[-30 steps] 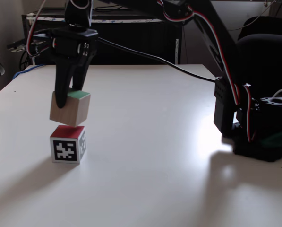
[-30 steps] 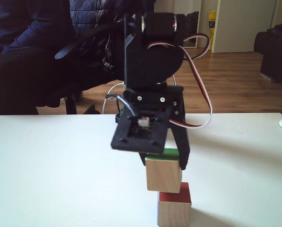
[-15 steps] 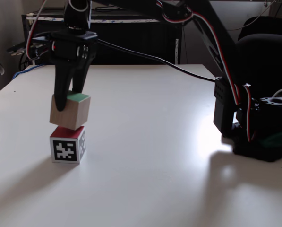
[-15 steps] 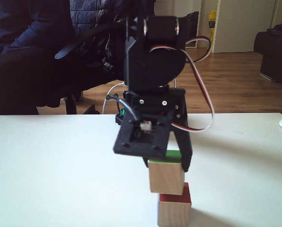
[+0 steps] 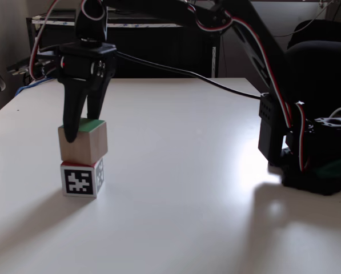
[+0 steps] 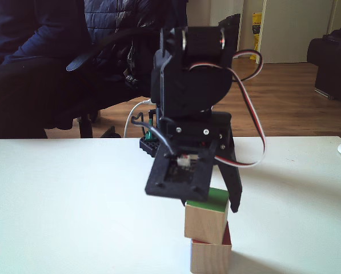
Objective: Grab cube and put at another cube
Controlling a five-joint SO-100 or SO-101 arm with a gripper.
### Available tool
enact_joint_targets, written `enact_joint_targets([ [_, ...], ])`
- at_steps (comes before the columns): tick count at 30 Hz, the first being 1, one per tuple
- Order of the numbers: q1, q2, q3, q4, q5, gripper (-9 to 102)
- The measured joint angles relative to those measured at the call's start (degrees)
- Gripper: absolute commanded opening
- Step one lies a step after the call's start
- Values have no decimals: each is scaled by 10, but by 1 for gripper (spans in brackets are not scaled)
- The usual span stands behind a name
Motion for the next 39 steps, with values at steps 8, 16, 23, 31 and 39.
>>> enact_joint_targets([
  [8,0,11,11,0,-4,32],
  [16,0,105,69,0,-8,33],
  [23,0,236,161,0,-11,33],
  [31,-28,529,376,-47,54,36],
  [39,-40,860,608,-192,290,34],
])
